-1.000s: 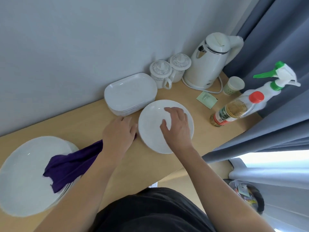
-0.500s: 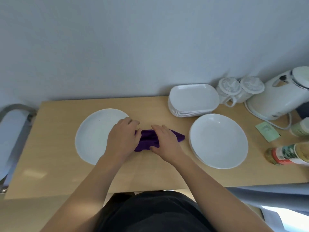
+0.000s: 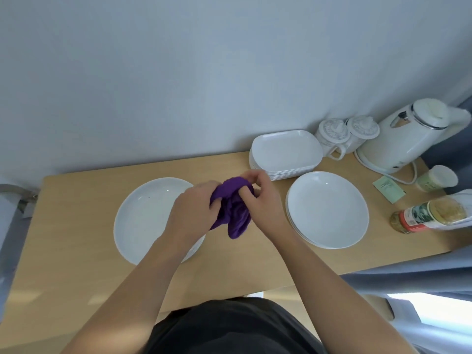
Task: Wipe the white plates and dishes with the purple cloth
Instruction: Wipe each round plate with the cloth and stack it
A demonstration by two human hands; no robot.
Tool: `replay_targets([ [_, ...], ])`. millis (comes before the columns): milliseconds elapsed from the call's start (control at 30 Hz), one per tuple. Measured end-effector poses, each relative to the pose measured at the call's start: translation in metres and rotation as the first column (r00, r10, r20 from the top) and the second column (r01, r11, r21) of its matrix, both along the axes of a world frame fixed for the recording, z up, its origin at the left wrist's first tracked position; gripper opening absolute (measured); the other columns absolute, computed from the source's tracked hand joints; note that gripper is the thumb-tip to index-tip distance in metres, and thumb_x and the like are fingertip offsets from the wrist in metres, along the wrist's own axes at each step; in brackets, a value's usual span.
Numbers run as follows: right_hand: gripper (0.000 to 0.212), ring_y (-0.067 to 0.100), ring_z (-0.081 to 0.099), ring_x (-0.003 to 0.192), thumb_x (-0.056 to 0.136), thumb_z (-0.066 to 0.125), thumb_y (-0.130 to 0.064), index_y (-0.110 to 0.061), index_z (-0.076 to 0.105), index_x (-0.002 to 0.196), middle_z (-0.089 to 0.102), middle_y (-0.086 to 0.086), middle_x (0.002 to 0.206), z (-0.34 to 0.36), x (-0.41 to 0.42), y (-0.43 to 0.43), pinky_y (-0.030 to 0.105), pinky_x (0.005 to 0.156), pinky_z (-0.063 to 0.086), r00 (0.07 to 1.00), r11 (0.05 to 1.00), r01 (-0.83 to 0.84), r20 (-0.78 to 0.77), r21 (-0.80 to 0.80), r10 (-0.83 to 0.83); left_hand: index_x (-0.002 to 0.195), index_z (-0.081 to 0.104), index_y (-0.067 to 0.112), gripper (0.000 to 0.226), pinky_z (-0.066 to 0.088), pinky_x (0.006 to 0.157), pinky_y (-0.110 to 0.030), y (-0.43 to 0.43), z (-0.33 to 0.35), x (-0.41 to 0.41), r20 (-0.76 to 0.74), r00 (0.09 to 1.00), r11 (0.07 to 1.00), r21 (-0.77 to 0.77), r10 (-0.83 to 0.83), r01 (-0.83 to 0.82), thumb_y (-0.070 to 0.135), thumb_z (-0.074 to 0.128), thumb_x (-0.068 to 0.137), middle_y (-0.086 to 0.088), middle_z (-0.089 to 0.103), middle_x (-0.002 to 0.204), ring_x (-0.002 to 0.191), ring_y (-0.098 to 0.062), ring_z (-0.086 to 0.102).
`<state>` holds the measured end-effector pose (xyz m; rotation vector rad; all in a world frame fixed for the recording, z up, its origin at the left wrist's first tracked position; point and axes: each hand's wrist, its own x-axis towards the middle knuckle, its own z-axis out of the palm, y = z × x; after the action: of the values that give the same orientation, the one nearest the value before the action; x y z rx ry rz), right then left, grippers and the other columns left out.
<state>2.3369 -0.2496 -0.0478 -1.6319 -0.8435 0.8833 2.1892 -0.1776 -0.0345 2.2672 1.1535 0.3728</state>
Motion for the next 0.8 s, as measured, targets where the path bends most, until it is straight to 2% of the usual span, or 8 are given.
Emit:
replay_targets([
  [133, 0.024, 0.011, 0.064, 0.1, 0.095, 0.067, -0.011, -0.022, 0.056, 0.112, 0.064, -0.011, 0.11, 0.008, -0.012, -0.008, 0.029, 0.081, 0.055, 0.997, 0.987, 0.037, -0.075, 0.159, -0.025, 0.108, 0.07, 0.03, 0.029, 0.049, 0.074, -0.021, 0.007, 0.028, 0.002, 0.243, 0.956, 0.984, -0.112, 0.163, -0.14, 0.012, 0.056, 0.09, 0.018, 0.07, 0.093, 0.085, -0.004, 0.063],
  [300, 0.074, 0.018, 0.05, 0.131, 0.079, 0.084, -0.015, -0.024, 0.044, 0.141, 0.051, -0.008, 0.14, 0.0, -0.04, -0.005, 0.034, 0.101, 0.05, 0.989, 0.978, -0.115, 0.108, 0.172, 0.097, 0.105, 0.072, 0.028, 0.024, 0.055, 0.073, -0.021, 0.014, 0.049, -0.001, 0.451, 0.831, 0.929, -0.317, 0.327, -0.193, 0.014, 0.062, 0.09, 0.016, 0.073, 0.095, 0.087, -0.005, 0.068],
  [400, 0.059, 0.016, 0.055, 0.123, 0.086, 0.074, -0.01, -0.025, 0.05, 0.138, 0.055, -0.006, 0.136, 0.002, -0.048, 0.006, 0.04, 0.091, 0.055, 0.984, 0.983, -0.079, 0.17, 0.166, 0.05, 0.106, 0.072, 0.025, 0.022, 0.054, 0.071, -0.017, 0.018, 0.05, -0.016, 0.49, 0.802, 0.91, -0.386, 0.341, -0.15, 0.012, 0.064, 0.09, 0.015, 0.073, 0.095, 0.088, -0.005, 0.07],
  [467, 0.049, 0.016, 0.056, 0.122, 0.089, 0.069, -0.01, -0.023, 0.056, 0.135, 0.058, -0.006, 0.134, 0.003, -0.054, 0.012, 0.037, 0.096, 0.052, 0.955, 0.98, -0.086, 0.296, 0.178, 0.03, 0.108, 0.072, 0.023, 0.025, 0.055, 0.076, -0.019, 0.024, 0.049, -0.032, 0.518, 0.792, 0.902, -0.423, 0.322, -0.09, 0.008, 0.065, 0.09, 0.014, 0.074, 0.097, 0.09, -0.006, 0.07],
  [533, 0.044, 0.011, 0.056, 0.122, 0.089, 0.069, -0.014, -0.022, 0.06, 0.131, 0.061, -0.009, 0.13, 0.003, -0.063, 0.017, 0.027, 0.098, 0.048, 0.92, 0.983, -0.099, 0.39, 0.157, 0.031, 0.113, 0.07, 0.027, 0.028, 0.052, 0.084, -0.019, 0.032, 0.047, -0.052, 0.482, 0.84, 0.907, -0.419, 0.249, -0.028, 0.011, 0.067, 0.09, 0.016, 0.073, 0.104, 0.097, -0.004, 0.068],
  [633, 0.04, 0.0, 0.057, 0.109, 0.088, 0.07, -0.028, -0.032, 0.061, 0.127, 0.064, -0.016, 0.118, -0.002, -0.081, 0.022, 0.013, 0.088, 0.045, 0.899, 0.996, -0.085, 0.432, 0.006, 0.074, 0.117, 0.065, 0.04, 0.029, 0.048, 0.084, -0.022, 0.045, 0.039, -0.088, 0.283, 0.95, 0.879, -0.476, 0.129, 0.023, 0.032, 0.07, 0.089, 0.024, 0.069, 0.109, 0.096, 0.004, 0.065],
  [700, 0.042, 0.0, 0.058, 0.101, 0.088, 0.068, -0.036, -0.036, 0.059, 0.13, 0.064, -0.016, 0.113, -0.011, -0.093, 0.025, 0.018, 0.084, 0.048, 0.867, 0.991, -0.064, 0.486, -0.118, 0.114, 0.116, 0.064, 0.04, 0.026, 0.048, 0.076, -0.022, 0.05, 0.029, -0.109, 0.178, 0.97, 0.874, -0.482, 0.163, -0.059, 0.04, 0.067, 0.09, 0.025, 0.068, 0.105, 0.088, 0.004, 0.064],
  [800, 0.047, 0.015, 0.056, 0.108, 0.087, 0.068, -0.04, -0.033, 0.06, 0.133, 0.064, -0.009, 0.115, -0.022, -0.111, 0.029, 0.033, 0.09, 0.049, 0.765, 0.963, -0.027, 0.615, -0.269, 0.193, 0.117, 0.066, 0.027, 0.024, 0.044, 0.072, -0.025, 0.063, 0.005, -0.135, 0.01, 0.964, 0.932, -0.259, 0.264, -0.253, 0.034, 0.062, 0.094, 0.016, 0.066, 0.106, 0.085, -0.006, 0.062],
])
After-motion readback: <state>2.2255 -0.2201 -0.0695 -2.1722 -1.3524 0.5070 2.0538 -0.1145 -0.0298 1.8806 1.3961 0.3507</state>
